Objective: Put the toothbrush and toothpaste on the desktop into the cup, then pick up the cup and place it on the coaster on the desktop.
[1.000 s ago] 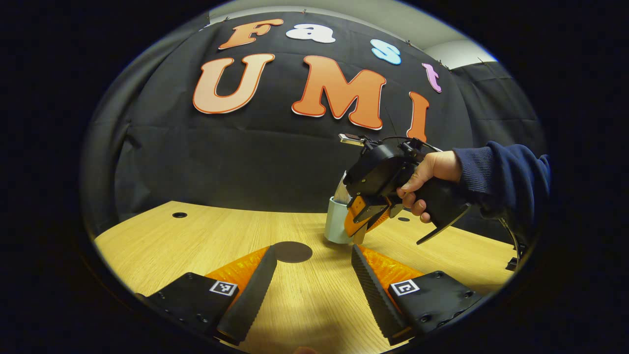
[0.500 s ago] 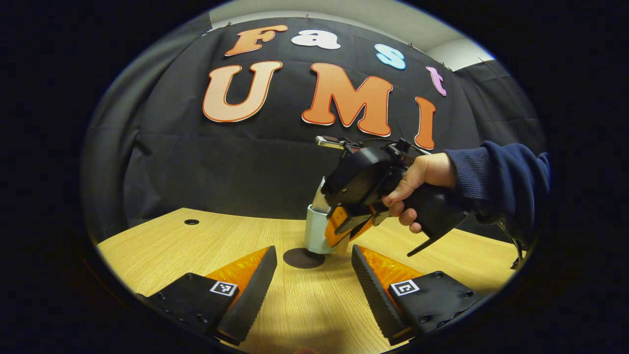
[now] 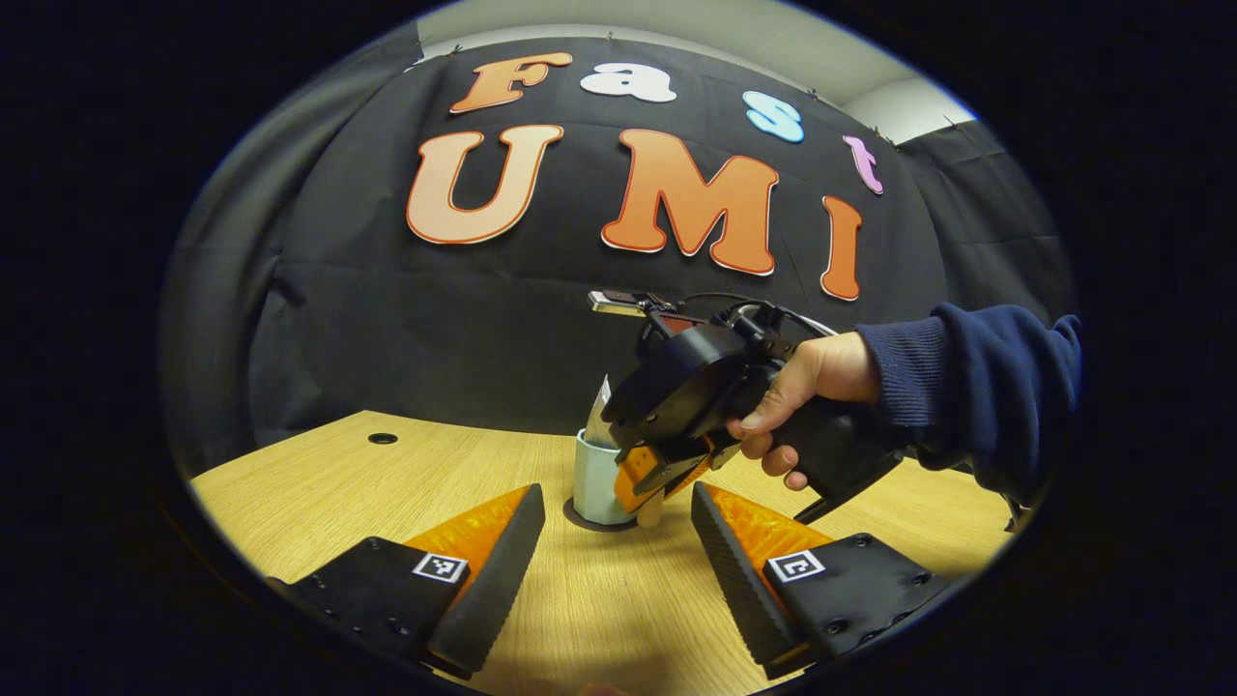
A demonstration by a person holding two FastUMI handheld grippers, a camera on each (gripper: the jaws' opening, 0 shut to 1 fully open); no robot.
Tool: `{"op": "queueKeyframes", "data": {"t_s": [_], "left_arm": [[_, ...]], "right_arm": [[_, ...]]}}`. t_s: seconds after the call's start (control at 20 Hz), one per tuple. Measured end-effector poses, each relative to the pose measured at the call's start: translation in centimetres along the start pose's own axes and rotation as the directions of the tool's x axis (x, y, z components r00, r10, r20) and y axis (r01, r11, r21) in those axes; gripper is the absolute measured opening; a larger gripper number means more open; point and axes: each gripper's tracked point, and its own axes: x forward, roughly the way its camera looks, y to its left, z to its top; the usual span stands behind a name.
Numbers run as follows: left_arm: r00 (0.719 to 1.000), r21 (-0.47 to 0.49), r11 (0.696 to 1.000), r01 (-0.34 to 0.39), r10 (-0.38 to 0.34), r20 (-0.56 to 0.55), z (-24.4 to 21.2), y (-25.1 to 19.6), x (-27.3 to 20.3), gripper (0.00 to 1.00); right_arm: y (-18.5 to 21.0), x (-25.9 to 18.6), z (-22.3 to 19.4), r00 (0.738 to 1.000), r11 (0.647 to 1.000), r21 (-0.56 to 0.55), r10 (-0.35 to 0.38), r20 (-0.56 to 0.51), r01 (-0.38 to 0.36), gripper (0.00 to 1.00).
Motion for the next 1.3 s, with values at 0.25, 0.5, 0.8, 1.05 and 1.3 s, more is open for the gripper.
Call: {"op": "queueKeyframes", "data": {"t_s": [0.25,0.5,0.8,1.05,1.3], "left_arm": [[1.0,-0.005,1.0,-0.001,0.001,-0.02,-0.7,0.0,0.3,0.97],[1.0,-0.006,1.0,-0.012,0.012,-0.011,-0.6,0.3,0.2,0.97],[0.999,0.02,0.999,-0.037,0.037,-0.014,0.1,0.3,0.2,0.97],[0.999,0.058,0.997,-0.052,0.052,-0.007,2.5,-1.7,-0.6,0.98],[0.998,0.063,0.998,-0.022,0.019,0.053,6.5,-4.8,-1.9,0.98]], "right_arm": [[-0.3,-0.2,0.3,0.999,1.0,0.021,0.019,0.033,-0.02,0.28],[-0.8,-0.3,0.8,0.991,0.998,0.021,0.057,0.123,-0.06,0.5],[-0.7,-0.1,1.9,0.96,0.987,0.069,0.123,0.251,-0.144,0.68],[-1.4,0.0,3.1,0.904,0.986,0.097,0.081,0.42,-0.134,0.74],[-2.1,-0.4,4.8,0.823,0.981,0.147,0.021,0.568,-0.126,0.75]]}}
